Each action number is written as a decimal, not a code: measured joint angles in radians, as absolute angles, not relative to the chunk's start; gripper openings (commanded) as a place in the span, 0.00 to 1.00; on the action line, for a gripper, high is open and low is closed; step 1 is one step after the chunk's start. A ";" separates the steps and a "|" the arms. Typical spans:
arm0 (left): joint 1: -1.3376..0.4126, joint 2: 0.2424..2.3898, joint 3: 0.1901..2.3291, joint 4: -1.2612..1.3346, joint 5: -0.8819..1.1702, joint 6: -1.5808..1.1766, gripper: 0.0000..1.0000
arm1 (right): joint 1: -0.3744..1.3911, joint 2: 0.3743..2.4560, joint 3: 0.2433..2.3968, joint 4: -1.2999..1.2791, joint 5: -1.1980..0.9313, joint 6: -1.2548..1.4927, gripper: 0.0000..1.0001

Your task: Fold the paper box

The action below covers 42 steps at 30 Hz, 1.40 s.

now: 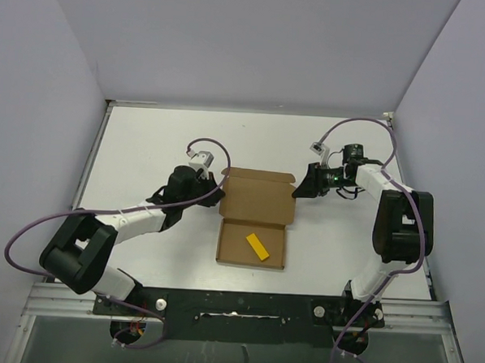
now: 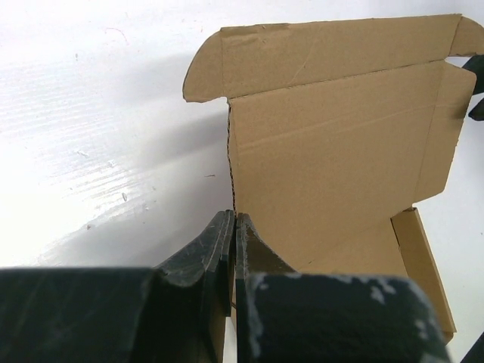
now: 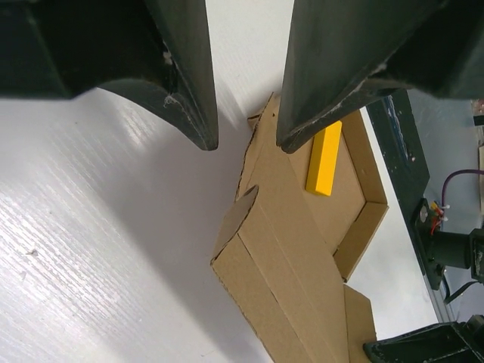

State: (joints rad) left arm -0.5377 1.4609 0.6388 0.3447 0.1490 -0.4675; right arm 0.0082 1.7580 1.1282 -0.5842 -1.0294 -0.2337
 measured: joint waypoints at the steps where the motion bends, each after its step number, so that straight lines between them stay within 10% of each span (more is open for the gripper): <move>1: -0.541 1.456 0.634 0.349 0.145 -0.466 0.00 | 0.009 1.759 1.128 -0.580 -1.030 -0.229 0.33; 13: -0.554 1.436 0.626 0.371 0.133 -0.458 0.00 | 0.015 1.764 1.128 -0.546 -1.050 -0.186 0.00; 18: -0.557 1.436 0.617 0.380 0.127 -0.456 0.00 | 0.015 1.760 1.122 -0.531 -1.058 -0.179 0.00; 26: -0.544 1.404 0.604 0.376 0.157 -0.480 0.29 | 0.015 1.665 1.079 -0.498 -1.038 -0.185 0.00; 42: -0.420 1.300 0.669 0.199 0.303 -0.526 0.43 | 0.015 1.608 1.063 -0.465 -0.994 -0.209 0.00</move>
State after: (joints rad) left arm -0.4198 1.2999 0.6689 0.1993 0.3031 -0.5259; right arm 0.0147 1.6077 1.0626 -0.4648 -0.9936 -0.2092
